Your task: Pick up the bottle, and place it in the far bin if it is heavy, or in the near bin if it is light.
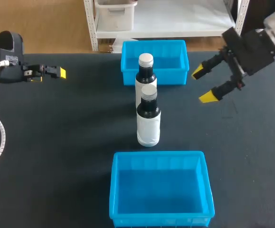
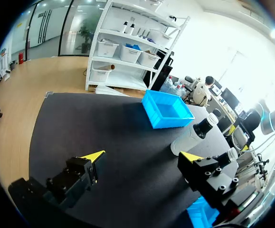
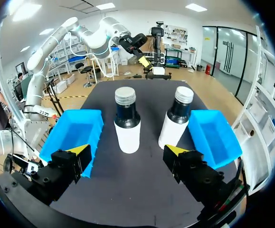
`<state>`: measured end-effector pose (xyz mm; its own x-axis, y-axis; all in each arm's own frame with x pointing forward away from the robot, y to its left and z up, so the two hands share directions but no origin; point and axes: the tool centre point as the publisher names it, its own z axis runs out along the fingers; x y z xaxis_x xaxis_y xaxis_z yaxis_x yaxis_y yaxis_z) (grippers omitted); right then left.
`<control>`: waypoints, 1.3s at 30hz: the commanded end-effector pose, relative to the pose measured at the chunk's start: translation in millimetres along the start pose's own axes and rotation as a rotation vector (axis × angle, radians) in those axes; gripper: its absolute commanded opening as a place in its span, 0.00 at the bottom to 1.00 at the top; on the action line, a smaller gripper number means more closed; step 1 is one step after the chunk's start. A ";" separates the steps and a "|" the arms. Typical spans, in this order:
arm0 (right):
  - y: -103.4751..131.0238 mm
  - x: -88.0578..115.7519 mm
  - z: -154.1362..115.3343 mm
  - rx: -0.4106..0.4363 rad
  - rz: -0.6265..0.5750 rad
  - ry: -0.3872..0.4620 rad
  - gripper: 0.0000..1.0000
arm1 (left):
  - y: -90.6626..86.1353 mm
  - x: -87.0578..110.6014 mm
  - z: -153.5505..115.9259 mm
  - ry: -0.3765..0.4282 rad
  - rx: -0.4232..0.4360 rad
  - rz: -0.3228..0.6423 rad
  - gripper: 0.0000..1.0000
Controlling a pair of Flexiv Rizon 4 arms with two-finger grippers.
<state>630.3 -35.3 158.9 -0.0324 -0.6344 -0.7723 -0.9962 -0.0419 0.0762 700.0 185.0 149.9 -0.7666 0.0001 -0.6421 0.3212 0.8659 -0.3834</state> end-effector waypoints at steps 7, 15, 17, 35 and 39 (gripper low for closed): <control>6.1 -17.3 40.6 -0.006 -0.009 -0.008 1.00 | 0.0 0.0 0.0 0.000 0.000 0.000 1.00; 1.1 -23.4 64.5 -0.034 0.012 -0.016 1.00 | 0.0 0.0 0.0 0.000 0.000 0.000 1.00; 0.7 -25.4 69.2 -0.033 0.021 -0.023 1.00 | 0.0 0.0 0.0 0.000 0.000 0.000 1.00; 3.6 -44.1 107.5 -0.053 0.069 -0.049 1.00 | 0.0 0.0 0.0 0.000 0.000 0.000 1.00; 3.3 -45.9 114.3 -0.053 0.077 -0.049 1.00 | 0.0 0.0 0.0 0.000 0.000 0.000 1.00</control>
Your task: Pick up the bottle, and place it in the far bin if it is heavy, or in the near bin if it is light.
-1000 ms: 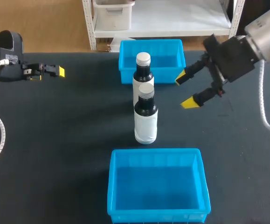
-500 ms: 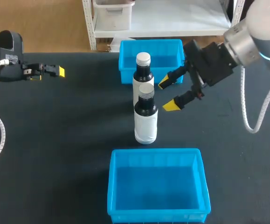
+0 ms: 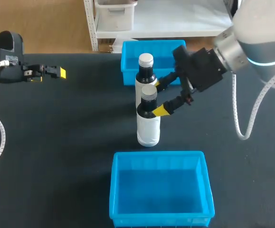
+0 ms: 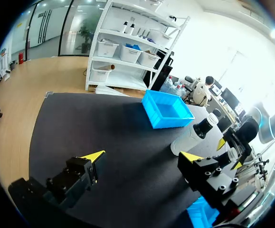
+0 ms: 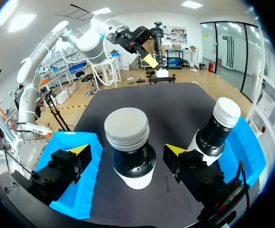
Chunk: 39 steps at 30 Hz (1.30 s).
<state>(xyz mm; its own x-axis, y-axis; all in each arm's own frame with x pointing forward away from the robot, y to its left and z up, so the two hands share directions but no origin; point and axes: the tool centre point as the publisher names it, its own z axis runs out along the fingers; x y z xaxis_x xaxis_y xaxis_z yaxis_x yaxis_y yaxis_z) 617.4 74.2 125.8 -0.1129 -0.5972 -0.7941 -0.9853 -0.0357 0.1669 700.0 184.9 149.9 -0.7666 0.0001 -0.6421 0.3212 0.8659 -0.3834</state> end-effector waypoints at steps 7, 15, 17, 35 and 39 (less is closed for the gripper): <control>-1.1 -6.9 17.2 -0.004 -0.007 0.013 1.00 | 0.0 0.0 0.0 0.000 0.000 0.000 1.00; -1.7 -7.8 19.8 -0.001 -0.007 0.015 0.83 | 0.0 0.0 0.0 0.000 0.000 0.000 1.00; -1.8 -8.1 20.9 -0.003 -0.008 0.014 0.82 | 0.0 0.0 0.0 0.000 0.000 0.000 1.00; -1.0 -6.4 23.9 -0.015 -0.010 0.020 0.40 | 0.0 0.0 0.0 0.000 0.000 0.000 1.00; -0.4 -5.9 23.4 -0.012 -0.009 0.021 0.00 | 0.0 0.0 0.0 0.000 0.000 0.000 1.00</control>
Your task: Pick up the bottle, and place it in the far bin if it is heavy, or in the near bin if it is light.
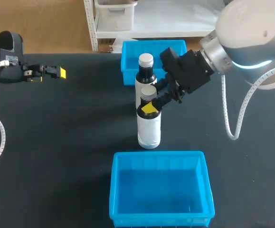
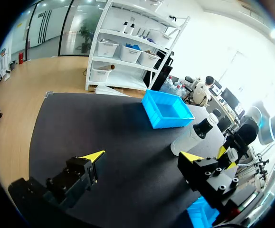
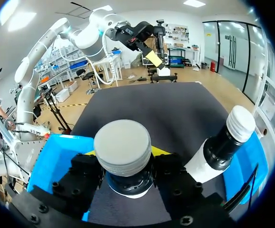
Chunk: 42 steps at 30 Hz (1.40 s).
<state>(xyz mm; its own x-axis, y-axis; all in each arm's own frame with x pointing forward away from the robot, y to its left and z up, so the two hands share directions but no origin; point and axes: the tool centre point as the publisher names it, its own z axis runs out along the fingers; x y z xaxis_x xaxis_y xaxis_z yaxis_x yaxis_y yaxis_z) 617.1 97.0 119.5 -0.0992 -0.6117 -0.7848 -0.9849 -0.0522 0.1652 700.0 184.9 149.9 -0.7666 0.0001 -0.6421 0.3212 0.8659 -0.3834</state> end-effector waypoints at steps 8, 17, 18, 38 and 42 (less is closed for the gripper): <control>5.1 -0.7 -10.9 0.023 -0.014 -0.001 0.00 | 0.0 0.0 0.0 0.000 0.000 0.000 1.00; 8.7 -7.0 -35.3 0.065 -0.031 -0.011 0.00 | 0.0 0.0 0.0 0.000 0.000 0.000 1.00; 8.9 -7.8 -37.6 0.069 -0.033 -0.011 0.00 | 0.0 0.0 0.0 0.000 0.000 0.000 1.00; 22.1 -15.2 -86.8 0.151 -0.050 -0.009 0.00 | 0.0 0.0 0.0 0.000 0.000 0.000 1.00; 26.4 -14.3 -97.9 0.170 -0.046 -0.011 0.00 | 0.0 0.0 0.0 0.000 0.000 0.000 1.00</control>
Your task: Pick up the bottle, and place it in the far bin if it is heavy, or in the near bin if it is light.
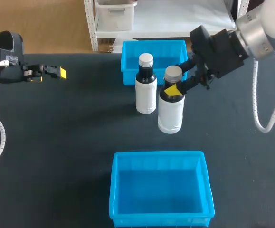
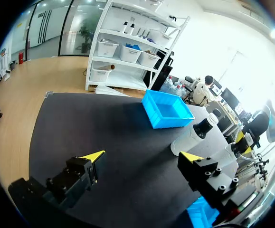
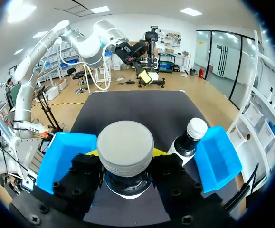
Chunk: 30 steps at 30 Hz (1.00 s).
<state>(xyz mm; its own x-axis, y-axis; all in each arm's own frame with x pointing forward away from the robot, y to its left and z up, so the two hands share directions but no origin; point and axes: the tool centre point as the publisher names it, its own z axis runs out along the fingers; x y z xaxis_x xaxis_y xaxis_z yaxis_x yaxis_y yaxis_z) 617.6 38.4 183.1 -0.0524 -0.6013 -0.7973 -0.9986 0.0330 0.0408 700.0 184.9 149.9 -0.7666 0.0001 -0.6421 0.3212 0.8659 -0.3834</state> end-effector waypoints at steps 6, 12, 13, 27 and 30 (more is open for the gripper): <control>12.4 2.0 -36.0 0.051 0.016 0.012 0.00 | 0.0 0.0 0.0 0.000 0.000 0.000 1.00; 5.7 8.4 -61.1 0.072 0.047 0.033 0.00 | 0.0 0.0 0.0 0.000 0.000 0.000 1.00; 4.2 9.3 -65.3 0.077 0.051 0.039 0.00 | 0.0 0.0 0.0 0.000 0.000 0.000 1.00; -40.6 19.9 -115.4 0.111 0.070 0.073 0.00 | 0.0 0.0 0.0 0.000 0.000 0.000 1.00; -56.9 19.5 -121.2 0.108 0.061 0.077 0.00 | 0.0 0.0 0.0 0.000 0.000 0.000 1.00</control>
<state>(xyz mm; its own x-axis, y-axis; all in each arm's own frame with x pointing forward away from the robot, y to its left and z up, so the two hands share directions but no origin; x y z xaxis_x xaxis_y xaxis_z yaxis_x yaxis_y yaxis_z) 655.2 -70.7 234.6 -0.1184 -0.6553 -0.7461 -0.9836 0.1802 -0.0022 700.0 184.9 149.9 -0.7666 0.0001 -0.6421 0.3212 0.8659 -0.3834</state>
